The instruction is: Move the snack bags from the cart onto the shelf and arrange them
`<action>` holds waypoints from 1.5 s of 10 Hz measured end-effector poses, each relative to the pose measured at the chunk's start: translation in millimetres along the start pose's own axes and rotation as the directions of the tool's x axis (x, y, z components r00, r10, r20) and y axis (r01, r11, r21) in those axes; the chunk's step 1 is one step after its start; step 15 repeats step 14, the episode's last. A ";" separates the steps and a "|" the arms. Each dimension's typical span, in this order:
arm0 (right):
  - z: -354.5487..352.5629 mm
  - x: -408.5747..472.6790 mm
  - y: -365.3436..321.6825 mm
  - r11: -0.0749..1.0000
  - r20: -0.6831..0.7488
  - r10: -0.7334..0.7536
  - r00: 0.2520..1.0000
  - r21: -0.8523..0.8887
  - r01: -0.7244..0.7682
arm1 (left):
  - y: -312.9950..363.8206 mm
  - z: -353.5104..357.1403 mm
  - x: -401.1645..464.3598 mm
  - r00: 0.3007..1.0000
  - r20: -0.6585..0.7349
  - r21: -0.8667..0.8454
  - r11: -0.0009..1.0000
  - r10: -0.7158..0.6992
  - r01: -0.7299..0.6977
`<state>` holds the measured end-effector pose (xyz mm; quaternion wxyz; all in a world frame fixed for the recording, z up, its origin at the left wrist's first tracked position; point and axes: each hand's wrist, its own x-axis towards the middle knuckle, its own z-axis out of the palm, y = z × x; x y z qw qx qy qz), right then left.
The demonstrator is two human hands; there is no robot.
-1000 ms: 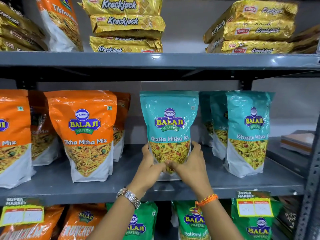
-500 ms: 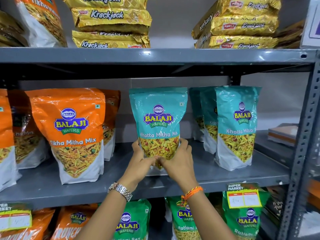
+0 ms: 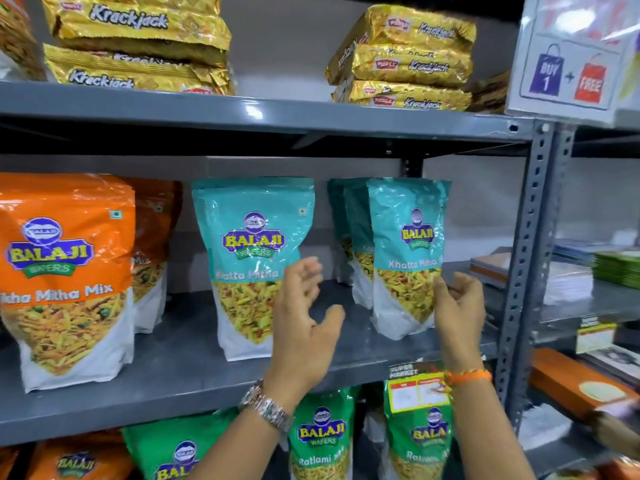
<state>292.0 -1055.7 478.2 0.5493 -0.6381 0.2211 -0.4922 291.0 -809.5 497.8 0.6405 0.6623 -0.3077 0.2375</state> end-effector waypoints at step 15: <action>28.8 -36.9 -45.1 0.992 -0.068 -0.095 0.993 0.078 0.100 | 4.6 -24.3 8.8 0.985 0.066 0.469 0.867 0.158 -0.171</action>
